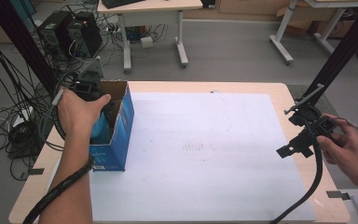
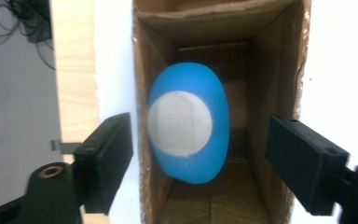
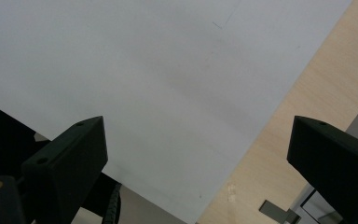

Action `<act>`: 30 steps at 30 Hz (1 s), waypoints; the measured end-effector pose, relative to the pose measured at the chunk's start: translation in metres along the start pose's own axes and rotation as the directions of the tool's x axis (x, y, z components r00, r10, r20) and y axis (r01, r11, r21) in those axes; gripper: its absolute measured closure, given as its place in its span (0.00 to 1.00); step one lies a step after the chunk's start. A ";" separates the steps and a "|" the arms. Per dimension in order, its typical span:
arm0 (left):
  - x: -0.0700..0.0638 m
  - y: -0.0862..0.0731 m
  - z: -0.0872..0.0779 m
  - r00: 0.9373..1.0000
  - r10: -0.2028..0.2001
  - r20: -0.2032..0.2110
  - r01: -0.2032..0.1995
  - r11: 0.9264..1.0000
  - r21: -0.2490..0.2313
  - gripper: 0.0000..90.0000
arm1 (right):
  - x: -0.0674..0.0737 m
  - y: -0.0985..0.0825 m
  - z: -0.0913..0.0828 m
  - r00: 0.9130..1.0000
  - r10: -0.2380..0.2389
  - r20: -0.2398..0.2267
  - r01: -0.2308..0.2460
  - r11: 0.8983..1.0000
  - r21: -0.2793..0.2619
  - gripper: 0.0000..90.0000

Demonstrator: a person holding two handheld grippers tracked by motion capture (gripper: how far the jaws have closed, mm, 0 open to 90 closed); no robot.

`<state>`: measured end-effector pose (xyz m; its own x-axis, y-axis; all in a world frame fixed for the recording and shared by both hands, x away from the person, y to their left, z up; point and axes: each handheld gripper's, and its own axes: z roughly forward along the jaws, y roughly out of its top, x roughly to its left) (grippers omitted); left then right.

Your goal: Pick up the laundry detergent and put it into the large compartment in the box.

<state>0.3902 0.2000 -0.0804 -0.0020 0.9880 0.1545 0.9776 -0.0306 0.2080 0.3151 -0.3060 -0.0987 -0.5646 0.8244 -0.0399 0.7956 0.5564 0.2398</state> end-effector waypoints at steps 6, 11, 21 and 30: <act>-0.001 -0.004 -0.025 1.000 -0.011 0.007 0.012 0.999 -0.033 0.15 | -0.002 -0.004 -0.004 1.000 0.002 0.000 -0.002 1.000 -0.013 0.05; -0.006 -0.008 -0.050 1.000 -0.012 0.017 0.013 0.997 -0.071 0.11 | -0.004 -0.004 -0.003 1.000 0.007 -0.005 -0.007 1.000 -0.012 0.05; -0.023 -0.012 -0.084 0.996 0.039 0.081 -0.027 0.990 -0.142 0.07 | -0.008 0.003 0.000 1.000 0.000 -0.014 0.000 1.000 -0.010 0.05; -0.045 0.005 -0.080 0.987 0.111 0.114 -0.098 0.988 -0.119 0.06 | -0.013 0.007 0.004 1.000 -0.002 -0.029 0.001 1.000 -0.006 0.05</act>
<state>0.3780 0.1433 -0.0088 0.1310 0.9892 0.0653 0.9411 -0.1448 0.3055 0.3291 -0.3125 -0.1006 -0.5718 0.8203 -0.0126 0.7934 0.5569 0.2458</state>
